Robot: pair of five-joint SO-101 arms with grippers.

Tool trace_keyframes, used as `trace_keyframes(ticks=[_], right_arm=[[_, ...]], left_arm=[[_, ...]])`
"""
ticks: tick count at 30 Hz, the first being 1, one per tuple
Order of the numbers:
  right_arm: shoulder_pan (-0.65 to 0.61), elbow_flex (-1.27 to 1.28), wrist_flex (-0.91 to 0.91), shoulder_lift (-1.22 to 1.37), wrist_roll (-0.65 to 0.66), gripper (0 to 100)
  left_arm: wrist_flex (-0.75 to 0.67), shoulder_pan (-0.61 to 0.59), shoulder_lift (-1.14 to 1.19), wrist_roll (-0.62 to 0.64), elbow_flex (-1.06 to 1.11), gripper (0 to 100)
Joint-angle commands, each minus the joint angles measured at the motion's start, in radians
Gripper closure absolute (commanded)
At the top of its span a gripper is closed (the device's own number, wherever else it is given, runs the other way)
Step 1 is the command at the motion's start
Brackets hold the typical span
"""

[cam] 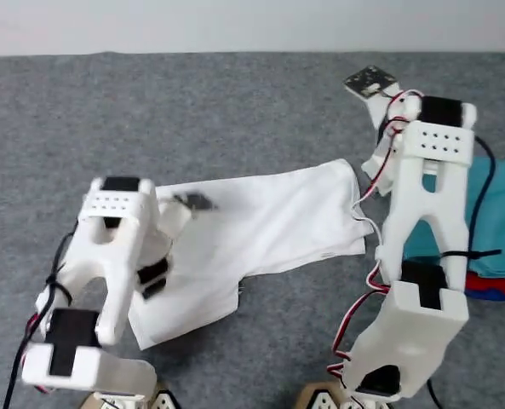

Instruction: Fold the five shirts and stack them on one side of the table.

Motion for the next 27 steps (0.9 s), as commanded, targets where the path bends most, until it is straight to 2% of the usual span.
trace_keyframes(ticks=[1,5,8,11,16,21,27], right_arm=[[-0.065,-0.043,-0.087,-0.027,-0.012,91.2],[-0.122,-0.044,-0.278,0.104,-0.012,91.2],[-0.148,-0.044,-0.453,0.216,-0.011,91.2],[-0.162,-0.048,-0.630,0.323,-0.011,91.2],[-0.165,-0.049,-0.866,0.456,-0.009,91.3],[-0.133,-0.049,-0.900,0.535,-0.008,91.3],[-0.036,-0.049,-0.823,0.522,-0.008,91.3]], left_arm=[[0.040,-0.002,-0.126,0.094,-0.111,99],[-0.032,-0.014,-0.181,0.269,-0.137,99],[-0.170,-0.061,-0.166,0.364,-0.114,99],[-0.339,-0.104,-0.101,0.376,-0.087,99],[-0.514,-0.117,0.091,0.376,-0.088,99],[-0.548,-0.118,0.267,0.373,-0.122,99],[-0.552,-0.164,0.311,0.373,-0.143,99]])
